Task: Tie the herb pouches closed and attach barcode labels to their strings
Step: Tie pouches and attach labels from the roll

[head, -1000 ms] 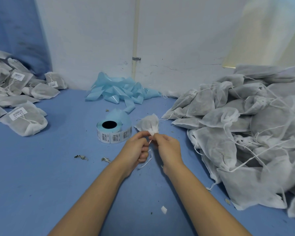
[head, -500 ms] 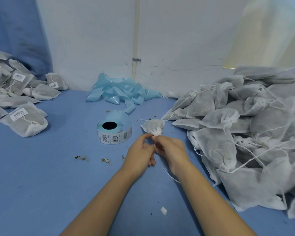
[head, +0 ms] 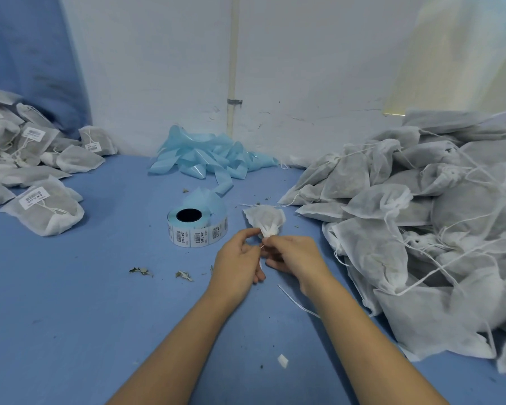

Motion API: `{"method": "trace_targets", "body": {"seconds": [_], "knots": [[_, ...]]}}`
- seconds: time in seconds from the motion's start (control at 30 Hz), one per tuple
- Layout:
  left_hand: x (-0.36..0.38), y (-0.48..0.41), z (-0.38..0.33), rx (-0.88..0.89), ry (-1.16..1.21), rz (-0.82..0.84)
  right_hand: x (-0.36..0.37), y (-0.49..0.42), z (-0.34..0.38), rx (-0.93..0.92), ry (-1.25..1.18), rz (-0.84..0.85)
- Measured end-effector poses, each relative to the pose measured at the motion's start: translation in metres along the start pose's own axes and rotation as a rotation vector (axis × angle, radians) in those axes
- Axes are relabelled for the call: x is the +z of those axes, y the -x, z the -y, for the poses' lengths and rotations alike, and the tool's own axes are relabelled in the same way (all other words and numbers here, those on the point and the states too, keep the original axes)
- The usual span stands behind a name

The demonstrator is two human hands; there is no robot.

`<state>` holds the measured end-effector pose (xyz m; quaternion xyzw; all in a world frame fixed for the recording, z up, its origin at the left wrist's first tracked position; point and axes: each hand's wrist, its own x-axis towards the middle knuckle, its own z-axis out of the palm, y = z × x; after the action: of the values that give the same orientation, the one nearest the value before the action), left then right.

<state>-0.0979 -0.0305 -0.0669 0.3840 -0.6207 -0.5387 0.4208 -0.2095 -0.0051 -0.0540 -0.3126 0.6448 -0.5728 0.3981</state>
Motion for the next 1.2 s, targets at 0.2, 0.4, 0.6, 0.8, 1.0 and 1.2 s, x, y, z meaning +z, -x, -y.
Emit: {"method": "trace_targets", "body": {"seconds": [0.2,0.4,0.6,0.8,1.0,1.2], "knots": [[0.001,0.000,0.002,-0.004,-0.059,-0.006,0.003,-0.001,0.000,0.018,0.016,-0.104],[0.002,-0.002,-0.001,0.084,-0.235,-0.003,0.007,-0.001,-0.001,0.018,-0.035,-0.142],[0.001,0.003,0.005,0.174,-0.328,-0.113,0.002,0.005,0.005,0.011,-0.227,-0.058],[-0.006,-0.002,0.007,0.205,-0.480,-0.229,-0.007,0.007,0.008,0.009,-0.344,0.079],[-0.012,0.002,0.004,0.293,-0.799,-0.257,0.008,0.010,-0.003,-0.189,0.016,-0.106],[-0.011,0.004,-0.001,0.430,-0.916,-0.234,0.019,0.017,-0.014,-0.539,0.977,-0.248]]}}
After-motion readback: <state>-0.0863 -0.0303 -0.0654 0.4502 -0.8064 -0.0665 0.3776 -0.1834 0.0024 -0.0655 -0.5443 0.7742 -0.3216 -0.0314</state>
